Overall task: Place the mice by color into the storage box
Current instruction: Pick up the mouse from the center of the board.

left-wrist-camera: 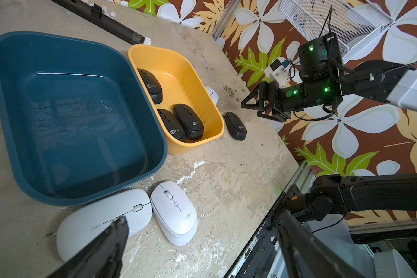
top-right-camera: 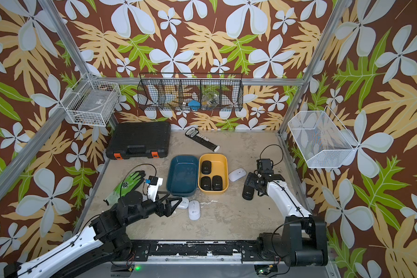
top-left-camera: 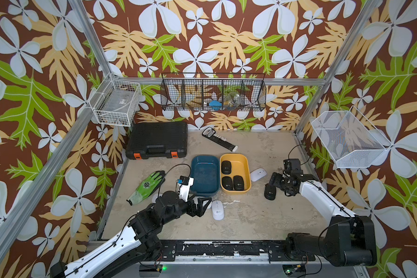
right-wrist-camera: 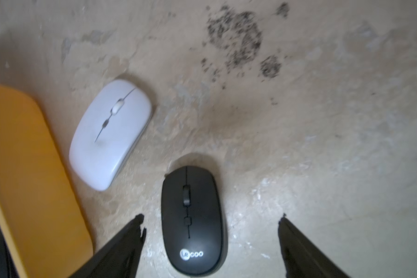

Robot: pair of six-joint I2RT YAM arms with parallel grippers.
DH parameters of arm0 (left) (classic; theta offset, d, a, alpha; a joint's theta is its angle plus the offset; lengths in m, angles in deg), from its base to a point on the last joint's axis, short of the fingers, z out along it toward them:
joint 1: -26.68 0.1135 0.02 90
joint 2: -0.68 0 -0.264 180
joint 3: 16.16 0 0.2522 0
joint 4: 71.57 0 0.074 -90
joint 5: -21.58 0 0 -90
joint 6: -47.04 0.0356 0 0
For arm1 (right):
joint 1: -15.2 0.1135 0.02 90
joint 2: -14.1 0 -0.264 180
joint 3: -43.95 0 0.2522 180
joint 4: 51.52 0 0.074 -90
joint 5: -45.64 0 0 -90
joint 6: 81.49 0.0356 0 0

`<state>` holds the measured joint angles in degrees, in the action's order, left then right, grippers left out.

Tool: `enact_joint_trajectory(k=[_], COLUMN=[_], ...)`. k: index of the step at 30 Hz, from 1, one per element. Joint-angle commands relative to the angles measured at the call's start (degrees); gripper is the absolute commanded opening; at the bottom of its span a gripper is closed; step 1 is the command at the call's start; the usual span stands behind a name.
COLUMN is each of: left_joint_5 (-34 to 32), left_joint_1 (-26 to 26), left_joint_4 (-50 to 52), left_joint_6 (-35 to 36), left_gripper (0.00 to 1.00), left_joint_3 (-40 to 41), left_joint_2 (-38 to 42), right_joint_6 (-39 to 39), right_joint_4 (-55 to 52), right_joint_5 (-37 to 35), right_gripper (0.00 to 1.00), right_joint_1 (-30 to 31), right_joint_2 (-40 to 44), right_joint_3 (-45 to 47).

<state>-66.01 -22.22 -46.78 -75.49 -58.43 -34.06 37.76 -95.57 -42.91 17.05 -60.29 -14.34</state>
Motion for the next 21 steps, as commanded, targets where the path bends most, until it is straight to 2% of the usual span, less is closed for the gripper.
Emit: enact_joint_trajectory(k=[1, 8, 16, 21], left_joint_5=[-0.04, -2.34, -3.10, -3.71], left_joint_1=[0.03, 0.04, 0.04, 0.07], left_joint_4=[0.30, 2.70, 2.97, 3.94], left_joint_6=[1.13, 1.46, 0.03, 0.27], left_gripper=[1.00, 1.00, 1.00, 1.00], left_joint_3=[-1.24, -3.04, -1.55, -2.05], left_joint_2=[-0.59, -1.25, -0.93, -0.45], right_joint_6=[-4.17, -4.49, -4.24, -2.82], right_joint_4=[-3.08, -3.42, -0.22, 2.28], right_joint_5=[2.35, -2.96, -3.48, -3.26], right_gripper=[0.90, 0.89, 0.86, 0.73], right_joint_1=[3.96, 5.49, 5.42, 5.28], right_joint_2=[-2.08, -5.31, -9.66, -13.48], right_joint_3=[-0.07, 0.70, 1.51, 0.62])
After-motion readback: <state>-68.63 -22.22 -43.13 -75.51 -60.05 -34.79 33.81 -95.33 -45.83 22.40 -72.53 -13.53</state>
